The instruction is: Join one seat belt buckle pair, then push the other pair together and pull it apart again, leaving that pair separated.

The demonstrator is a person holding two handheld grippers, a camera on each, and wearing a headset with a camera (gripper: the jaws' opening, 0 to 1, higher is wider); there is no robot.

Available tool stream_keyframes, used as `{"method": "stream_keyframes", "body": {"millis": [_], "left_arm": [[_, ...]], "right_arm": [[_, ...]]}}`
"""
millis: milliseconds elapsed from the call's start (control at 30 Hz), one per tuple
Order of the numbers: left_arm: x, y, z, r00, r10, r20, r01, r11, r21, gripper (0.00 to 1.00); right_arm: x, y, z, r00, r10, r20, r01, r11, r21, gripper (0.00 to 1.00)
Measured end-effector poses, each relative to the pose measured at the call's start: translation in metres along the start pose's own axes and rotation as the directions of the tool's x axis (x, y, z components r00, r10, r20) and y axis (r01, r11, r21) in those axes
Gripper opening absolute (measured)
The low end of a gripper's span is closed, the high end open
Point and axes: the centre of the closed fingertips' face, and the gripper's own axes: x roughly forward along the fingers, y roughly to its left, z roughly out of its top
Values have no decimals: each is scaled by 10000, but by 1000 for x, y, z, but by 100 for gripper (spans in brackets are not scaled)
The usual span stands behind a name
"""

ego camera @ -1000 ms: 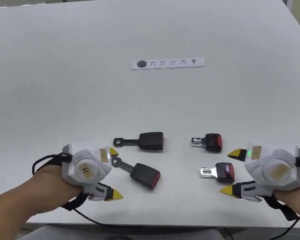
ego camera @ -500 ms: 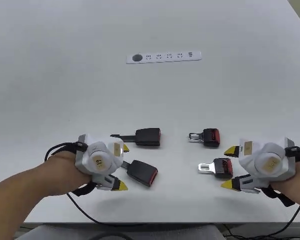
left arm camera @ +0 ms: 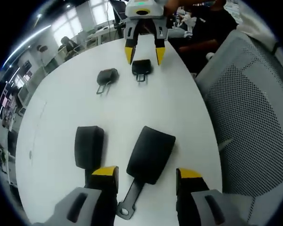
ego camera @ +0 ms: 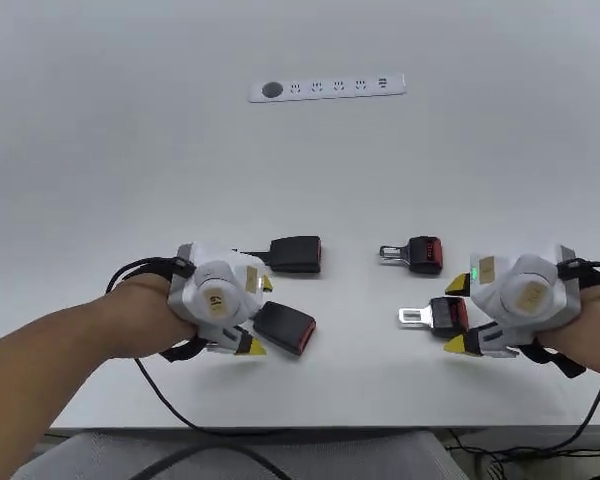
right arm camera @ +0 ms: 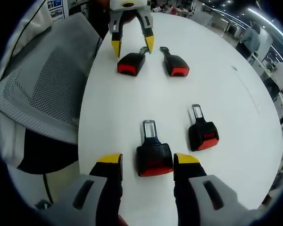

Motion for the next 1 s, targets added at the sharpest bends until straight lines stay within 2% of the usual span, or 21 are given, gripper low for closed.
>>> {"method": "stream_keyframes", "body": {"millis": [200, 300, 400, 767, 1000], "left_arm": [[4, 0, 1, 9997, -220, -58, 220, 9997, 112, 46], [7, 4, 0, 9997, -219, -94, 219, 9997, 66, 45], [9, 4, -1, 9996, -253, -110, 254, 9997, 47, 43], [15, 3, 0, 9989, -395, -240, 400, 9990, 175, 37], [16, 5, -2, 9990, -267, -350, 273, 9994, 189, 36]], "right_arm": [[8, -5, -8, 9997, 117, -199, -118, 9999, -47, 41], [8, -5, -7, 9991, 430, -39, -429, 9987, 266, 41], [11, -9, -10, 9986, 528, -71, -526, 9982, 271, 41], [15, -7, -16, 9956, 852, -397, -852, 9964, 6, 36], [14, -8, -14, 9957, 891, -241, -895, 9959, -157, 34]]}}
